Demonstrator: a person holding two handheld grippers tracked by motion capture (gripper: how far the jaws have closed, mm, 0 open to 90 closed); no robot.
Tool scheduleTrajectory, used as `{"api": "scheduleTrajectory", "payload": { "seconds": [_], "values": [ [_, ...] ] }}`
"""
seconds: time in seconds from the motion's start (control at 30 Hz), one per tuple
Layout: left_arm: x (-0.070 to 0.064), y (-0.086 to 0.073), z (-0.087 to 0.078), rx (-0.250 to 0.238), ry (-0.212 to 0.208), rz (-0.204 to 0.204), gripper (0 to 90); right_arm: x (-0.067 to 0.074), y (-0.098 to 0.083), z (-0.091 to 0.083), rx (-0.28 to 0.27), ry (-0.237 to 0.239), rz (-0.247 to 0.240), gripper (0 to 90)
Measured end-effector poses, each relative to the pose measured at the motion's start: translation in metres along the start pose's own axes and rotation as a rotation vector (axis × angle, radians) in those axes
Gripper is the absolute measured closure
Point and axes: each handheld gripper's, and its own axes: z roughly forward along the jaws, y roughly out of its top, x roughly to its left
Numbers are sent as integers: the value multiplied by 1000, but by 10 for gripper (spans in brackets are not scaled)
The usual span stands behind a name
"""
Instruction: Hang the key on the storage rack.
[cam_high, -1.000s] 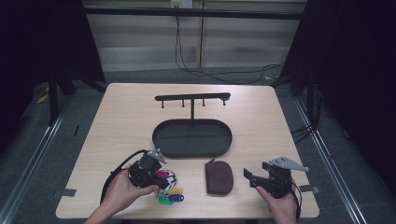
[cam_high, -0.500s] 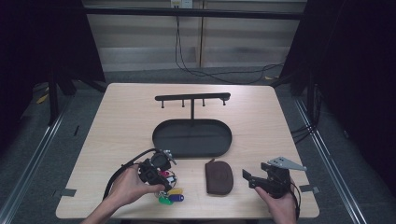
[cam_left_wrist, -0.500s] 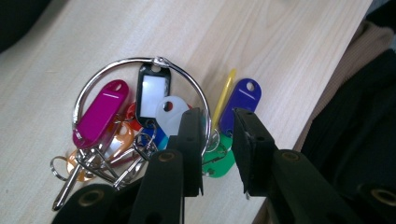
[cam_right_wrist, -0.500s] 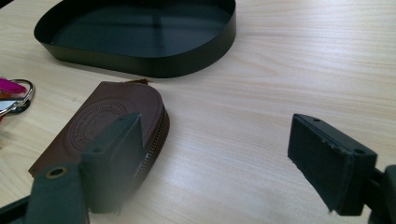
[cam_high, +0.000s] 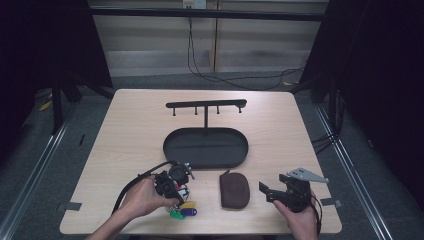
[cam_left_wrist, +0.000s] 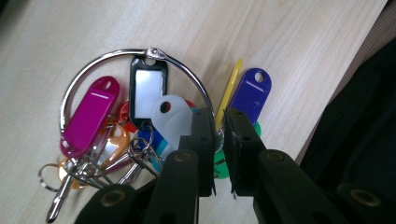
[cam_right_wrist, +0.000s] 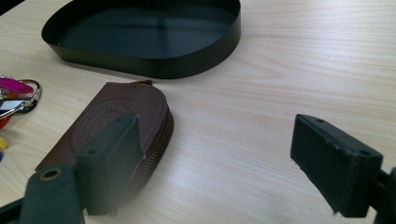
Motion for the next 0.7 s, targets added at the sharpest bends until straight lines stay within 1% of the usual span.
{"api": "scheduleTrajectory", "payload": {
  "seconds": [0.07,0.13,0.17,0.2,0.23,0.27,0.4,0.5,0.57,0.67,0.7],
  "values": [
    [0,2,2,10,-8,-8,830,0,0,0,2,1,1,161],
    [2,4,5,36,-13,-2,822,0,0,1,7,5,8,161],
    [3,4,6,41,-11,4,804,0,0,0,5,5,9,161],
    [3,5,7,44,-10,-7,804,0,0,0,5,5,9,161],
    [3,5,9,59,-11,-4,800,0,0,1,6,7,10,161],
    [3,6,11,64,-6,3,800,0,0,1,6,7,10,161],
    [1,8,12,80,-11,10,812,-1,0,1,11,5,8,161],
    [0,10,13,92,-20,8,788,-1,0,2,13,4,12,161],
    [-1,12,14,104,-11,7,801,-1,0,2,13,4,13,161],
    [-3,15,16,133,-2,18,822,-1,0,2,14,3,13,161],
    [-4,16,16,135,4,18,822,-1,0,2,14,3,13,161]
  ]
}}
